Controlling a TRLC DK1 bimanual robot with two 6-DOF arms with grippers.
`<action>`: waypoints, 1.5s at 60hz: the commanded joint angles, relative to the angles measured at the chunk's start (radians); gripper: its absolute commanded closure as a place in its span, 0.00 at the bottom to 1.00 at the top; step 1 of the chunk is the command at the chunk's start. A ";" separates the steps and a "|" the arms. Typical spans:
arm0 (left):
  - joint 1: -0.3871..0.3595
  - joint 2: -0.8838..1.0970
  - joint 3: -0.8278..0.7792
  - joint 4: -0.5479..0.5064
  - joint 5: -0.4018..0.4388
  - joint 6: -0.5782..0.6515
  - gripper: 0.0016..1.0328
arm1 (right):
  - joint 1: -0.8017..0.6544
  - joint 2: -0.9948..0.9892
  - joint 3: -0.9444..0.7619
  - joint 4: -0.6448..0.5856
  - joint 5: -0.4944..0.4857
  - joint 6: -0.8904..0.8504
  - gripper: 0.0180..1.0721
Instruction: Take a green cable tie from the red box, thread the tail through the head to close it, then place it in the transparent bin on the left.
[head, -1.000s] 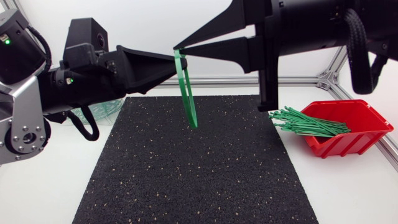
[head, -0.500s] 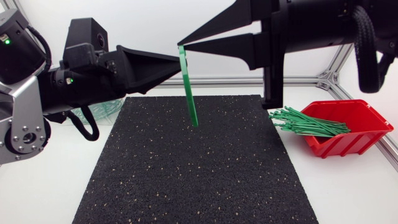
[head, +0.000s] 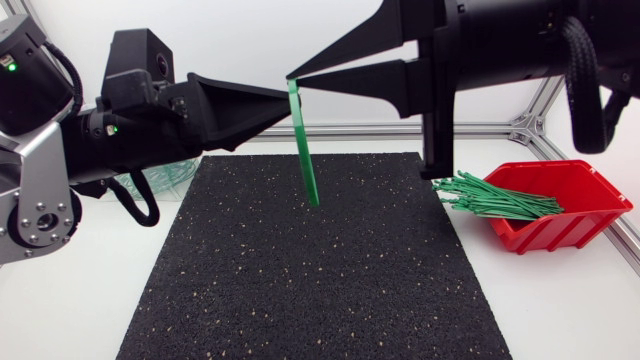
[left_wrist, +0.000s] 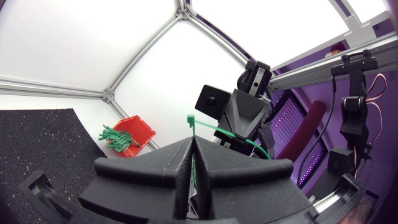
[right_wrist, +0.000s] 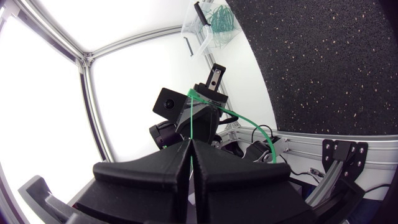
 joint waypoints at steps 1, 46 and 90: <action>0.003 -0.008 -0.018 0.019 0.005 -0.022 0.97 | -0.011 -0.002 -0.027 0.014 -0.001 0.012 0.95; -0.011 -0.008 -0.011 0.019 0.004 -0.021 0.97 | 0.000 0.005 -0.033 0.031 -0.001 0.014 0.95; -0.017 -0.024 -0.011 0.019 0.005 -0.015 0.97 | -0.020 0.051 -0.036 0.060 0.004 0.041 0.95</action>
